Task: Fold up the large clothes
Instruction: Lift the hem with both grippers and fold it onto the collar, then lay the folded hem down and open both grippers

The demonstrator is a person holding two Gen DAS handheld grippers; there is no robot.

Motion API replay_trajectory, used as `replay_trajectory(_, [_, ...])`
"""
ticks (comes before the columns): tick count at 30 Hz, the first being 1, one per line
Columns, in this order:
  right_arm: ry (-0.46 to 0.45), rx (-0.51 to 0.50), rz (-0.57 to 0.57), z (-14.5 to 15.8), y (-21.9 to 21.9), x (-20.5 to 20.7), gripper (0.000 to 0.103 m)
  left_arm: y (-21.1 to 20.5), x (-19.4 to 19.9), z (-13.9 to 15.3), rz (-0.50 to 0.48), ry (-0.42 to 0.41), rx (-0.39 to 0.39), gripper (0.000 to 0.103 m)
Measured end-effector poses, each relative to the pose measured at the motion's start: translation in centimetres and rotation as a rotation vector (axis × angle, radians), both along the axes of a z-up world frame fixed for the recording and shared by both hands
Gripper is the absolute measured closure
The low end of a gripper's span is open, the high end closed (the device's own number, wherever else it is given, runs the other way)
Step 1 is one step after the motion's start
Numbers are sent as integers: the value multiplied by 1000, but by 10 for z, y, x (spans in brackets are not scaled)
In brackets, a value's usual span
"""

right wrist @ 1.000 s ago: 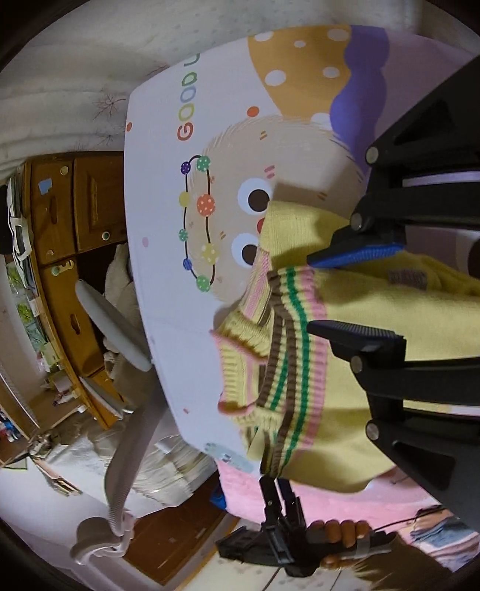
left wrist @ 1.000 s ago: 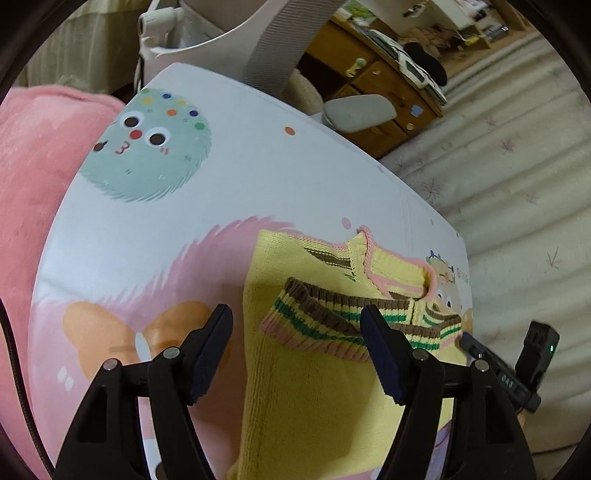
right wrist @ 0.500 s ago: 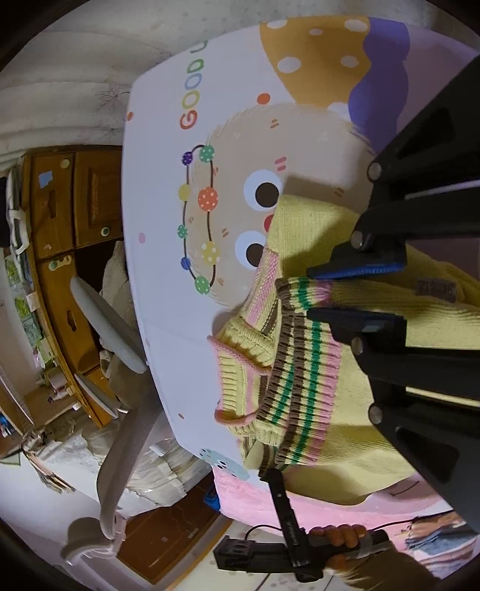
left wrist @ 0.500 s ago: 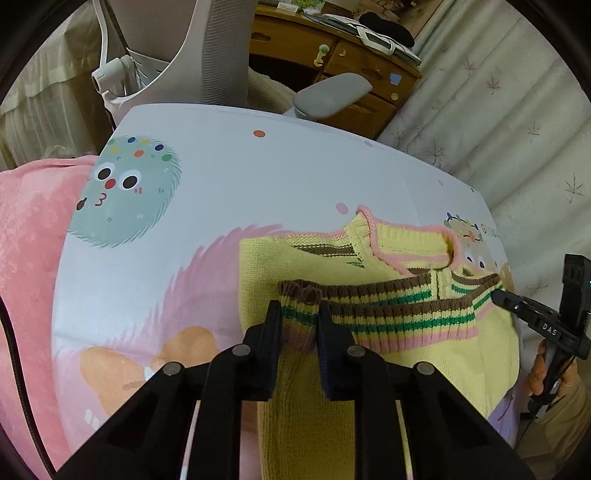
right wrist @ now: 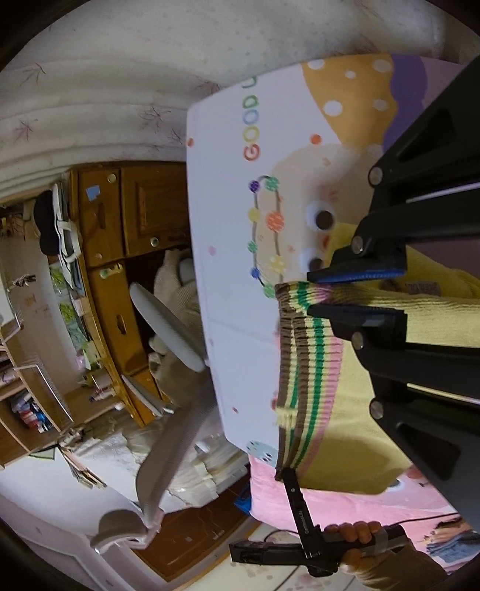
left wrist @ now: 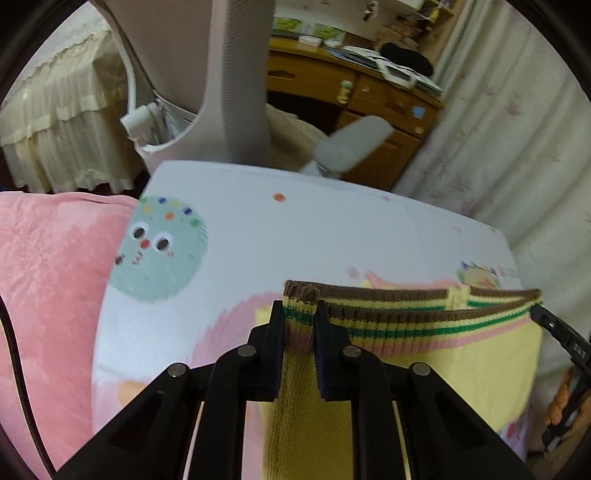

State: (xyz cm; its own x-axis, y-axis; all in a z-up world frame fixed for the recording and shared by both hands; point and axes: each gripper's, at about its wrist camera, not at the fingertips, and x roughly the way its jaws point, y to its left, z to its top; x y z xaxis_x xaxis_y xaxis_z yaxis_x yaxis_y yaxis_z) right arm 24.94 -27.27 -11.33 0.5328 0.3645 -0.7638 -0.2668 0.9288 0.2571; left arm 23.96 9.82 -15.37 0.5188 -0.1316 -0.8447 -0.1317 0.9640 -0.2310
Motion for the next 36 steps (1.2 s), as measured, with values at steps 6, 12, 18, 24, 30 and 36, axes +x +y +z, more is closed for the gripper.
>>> replay_trajectory(6, [45, -38, -31, -32, 7, 20, 93, -5, 22, -31, 36, 62, 54, 91])
replay_trajectory(12, [76, -76, -52, -57, 7, 25, 93, -8, 23, -40, 47, 51, 72, 88])
replay_trajectory(18, [108, -59, -82, -47, 4, 23, 88, -6, 22, -37, 60, 60, 103, 59])
replay_trajectory(24, [62, -14, -156, -13, -5, 3, 87, -11, 2, -12, 85, 14, 137, 57])
replay_trajectory(30, [14, 3, -94, 4, 37, -52, 87, -39, -54, 12, 141, -72, 45, 49])
replay_trajectory(36, [-44, -133, 56, -25, 103, -90, 87, -67, -77, -15, 142, -52, 123, 49])
